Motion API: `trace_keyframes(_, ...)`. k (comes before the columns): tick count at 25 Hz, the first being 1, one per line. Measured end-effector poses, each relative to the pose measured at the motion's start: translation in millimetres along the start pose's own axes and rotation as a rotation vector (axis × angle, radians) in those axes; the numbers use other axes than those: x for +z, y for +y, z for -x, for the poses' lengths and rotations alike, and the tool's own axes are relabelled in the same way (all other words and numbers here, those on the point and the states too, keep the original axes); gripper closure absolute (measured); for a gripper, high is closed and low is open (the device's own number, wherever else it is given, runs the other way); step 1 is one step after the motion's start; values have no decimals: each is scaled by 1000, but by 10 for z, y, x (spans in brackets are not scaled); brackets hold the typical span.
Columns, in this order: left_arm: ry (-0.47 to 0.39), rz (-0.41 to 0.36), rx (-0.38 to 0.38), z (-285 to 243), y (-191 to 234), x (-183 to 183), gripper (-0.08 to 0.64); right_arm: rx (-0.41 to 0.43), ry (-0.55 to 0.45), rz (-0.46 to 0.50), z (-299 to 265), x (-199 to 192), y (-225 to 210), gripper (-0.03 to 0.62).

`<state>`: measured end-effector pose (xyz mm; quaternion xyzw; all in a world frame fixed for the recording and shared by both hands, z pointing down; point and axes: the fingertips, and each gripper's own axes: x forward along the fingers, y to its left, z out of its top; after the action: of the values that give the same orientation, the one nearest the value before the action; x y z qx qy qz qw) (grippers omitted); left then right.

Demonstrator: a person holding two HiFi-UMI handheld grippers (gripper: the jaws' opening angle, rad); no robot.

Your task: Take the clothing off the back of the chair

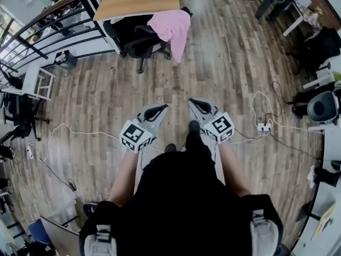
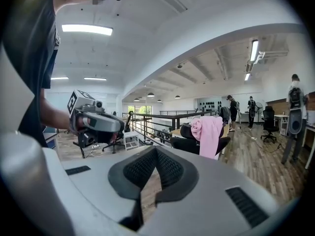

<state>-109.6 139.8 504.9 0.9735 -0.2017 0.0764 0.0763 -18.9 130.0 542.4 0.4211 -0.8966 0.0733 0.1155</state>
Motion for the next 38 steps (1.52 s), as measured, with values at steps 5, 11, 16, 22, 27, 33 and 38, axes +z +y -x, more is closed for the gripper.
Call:
trace_keyframes(5, 7, 5, 19, -122, 115, 35, 558, 10, 9, -3, -64, 51, -174, 595)
trace_keyframes(11, 10, 14, 35, -334, 193, 78, 558, 32, 17, -3, -128, 15, -418, 595)
trace_keyframes(16, 1, 8, 48, -485, 251, 157, 558, 56, 14, 4, -198, 41, -608, 594)
trace_keyframes(22, -5, 19, 87, -638, 379, 230, 558, 87, 28, 19, -245, 87, -788, 594)
trace_keyframes(27, -3, 23, 108, -834, 433, 304, 558, 114, 34, 18, -241, 103, -1007, 594)
trace_keyframes(33, 0, 33, 137, -1076, 464, 334, 558, 141, 42, 26, -206, 95, -1259, 594)
trace_keyframes(38, 3, 34, 158, -1266, 447, 358, 558, 168, 47, 33, -180, 40, -1436, 594)
